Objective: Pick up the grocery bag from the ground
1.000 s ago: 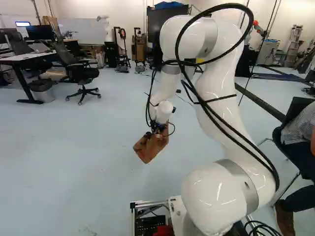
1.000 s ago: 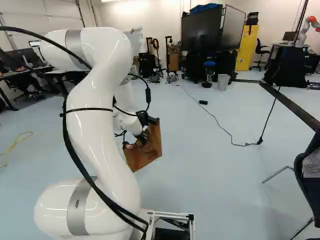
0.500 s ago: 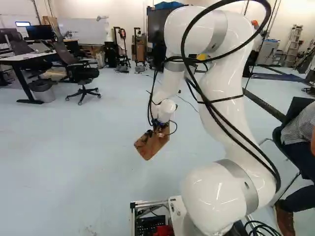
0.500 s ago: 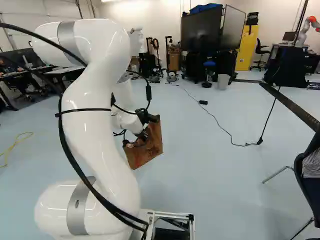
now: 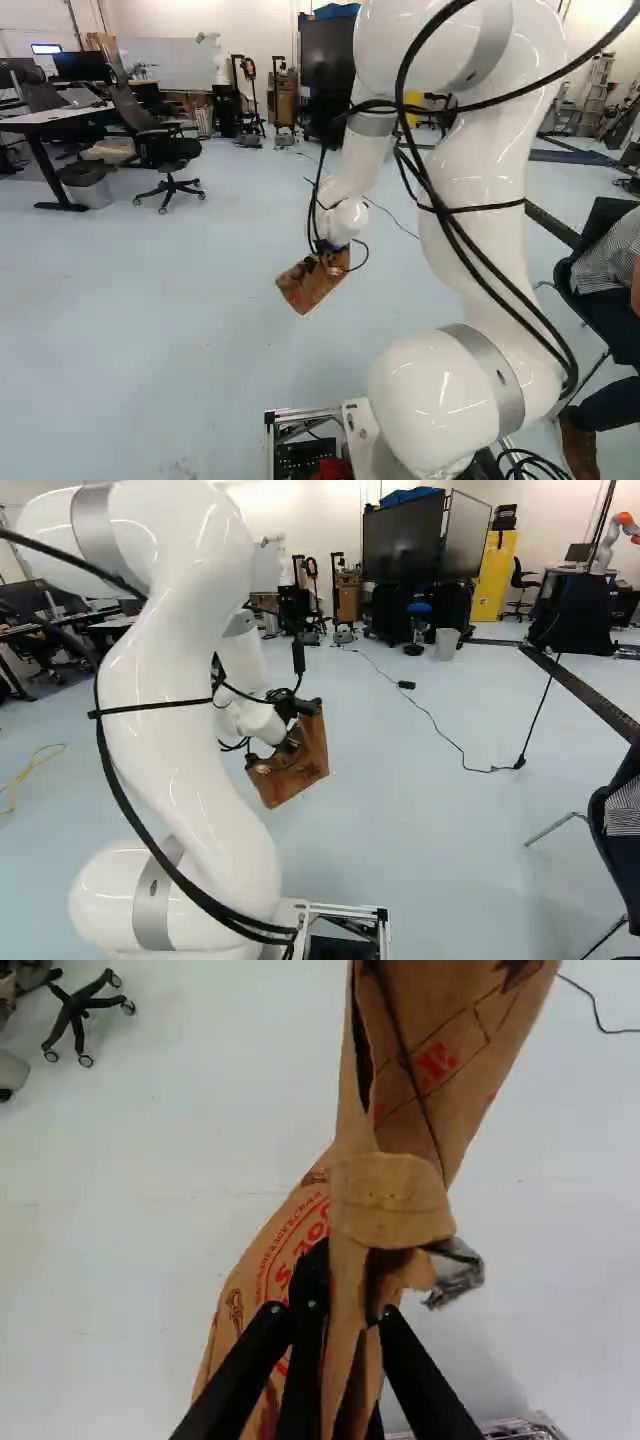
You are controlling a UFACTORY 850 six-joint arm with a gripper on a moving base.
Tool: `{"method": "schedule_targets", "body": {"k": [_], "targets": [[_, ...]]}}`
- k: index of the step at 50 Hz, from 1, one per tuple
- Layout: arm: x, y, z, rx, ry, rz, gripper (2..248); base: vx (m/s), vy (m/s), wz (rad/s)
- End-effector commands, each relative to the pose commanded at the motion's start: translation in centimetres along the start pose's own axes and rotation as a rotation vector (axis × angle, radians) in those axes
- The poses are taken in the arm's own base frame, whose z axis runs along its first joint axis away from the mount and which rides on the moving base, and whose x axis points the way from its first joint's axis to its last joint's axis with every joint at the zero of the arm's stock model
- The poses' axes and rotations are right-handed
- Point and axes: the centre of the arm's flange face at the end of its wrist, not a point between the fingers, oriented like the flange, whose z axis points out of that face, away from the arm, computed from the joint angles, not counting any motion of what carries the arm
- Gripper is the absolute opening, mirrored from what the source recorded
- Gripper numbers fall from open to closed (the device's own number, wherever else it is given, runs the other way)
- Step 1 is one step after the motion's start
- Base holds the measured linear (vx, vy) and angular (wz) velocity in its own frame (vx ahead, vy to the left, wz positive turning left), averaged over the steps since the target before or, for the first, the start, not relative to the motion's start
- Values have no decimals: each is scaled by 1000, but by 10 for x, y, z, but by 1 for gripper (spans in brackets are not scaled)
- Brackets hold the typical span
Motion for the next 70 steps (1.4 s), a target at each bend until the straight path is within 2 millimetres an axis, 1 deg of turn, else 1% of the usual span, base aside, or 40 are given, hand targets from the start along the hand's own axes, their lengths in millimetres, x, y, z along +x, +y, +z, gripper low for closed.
{"method": "schedule_targets", "body": {"k": [19, 38, 54, 70], "targets": [[-1, 15, -51, 30, 134, -71, 22, 0, 0, 0], [-12, 32, -104, 47, 291, -154, 22, 0, 0, 0], [-25, 44, -136, 49, 395, -209, 22, 0, 0, 0], [-38, 52, -158, 46, 477, -252, 22, 0, 0, 0]]}}
